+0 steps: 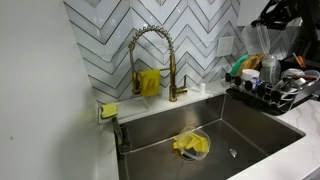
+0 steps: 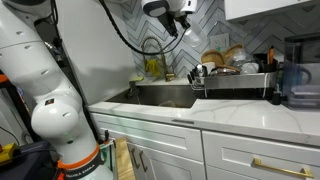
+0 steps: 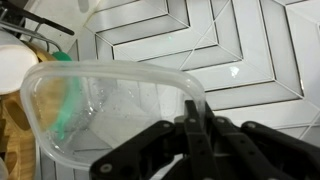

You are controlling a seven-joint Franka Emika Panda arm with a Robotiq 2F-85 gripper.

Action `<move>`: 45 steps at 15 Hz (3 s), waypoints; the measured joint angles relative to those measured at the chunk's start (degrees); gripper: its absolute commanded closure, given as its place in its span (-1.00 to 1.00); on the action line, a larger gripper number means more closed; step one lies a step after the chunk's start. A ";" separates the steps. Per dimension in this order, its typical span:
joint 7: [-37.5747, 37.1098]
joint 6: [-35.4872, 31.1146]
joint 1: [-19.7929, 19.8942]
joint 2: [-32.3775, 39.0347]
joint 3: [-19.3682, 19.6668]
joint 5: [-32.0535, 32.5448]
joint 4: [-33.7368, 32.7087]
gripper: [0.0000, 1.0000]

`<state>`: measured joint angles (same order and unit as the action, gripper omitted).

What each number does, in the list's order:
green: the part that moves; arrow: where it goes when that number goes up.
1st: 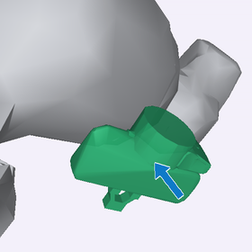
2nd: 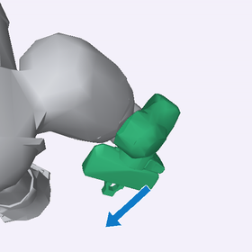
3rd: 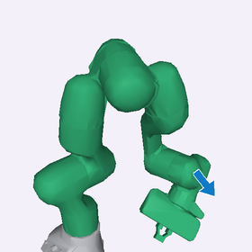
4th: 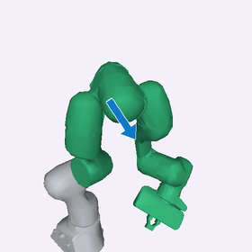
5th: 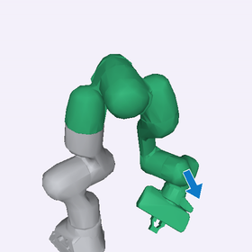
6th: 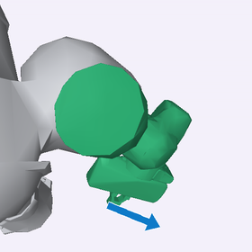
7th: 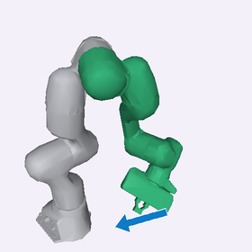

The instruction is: Put the transparent lunch box upside down on the dish rack

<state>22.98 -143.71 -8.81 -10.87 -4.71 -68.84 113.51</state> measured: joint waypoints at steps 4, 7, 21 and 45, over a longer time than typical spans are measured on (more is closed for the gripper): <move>0.00 0.00 0.00 0.00 0.00 0.00 0.00 0.86; -0.01 0.00 0.00 0.00 0.00 0.00 -0.01 0.96; 6.93 -0.37 -0.64 1.79 -2.04 -26.17 3.81 0.96; 33.55 12.18 0.60 12.74 -3.79 -52.94 3.96 0.96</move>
<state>56.53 -131.53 -8.21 1.87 -8.51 -121.78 117.46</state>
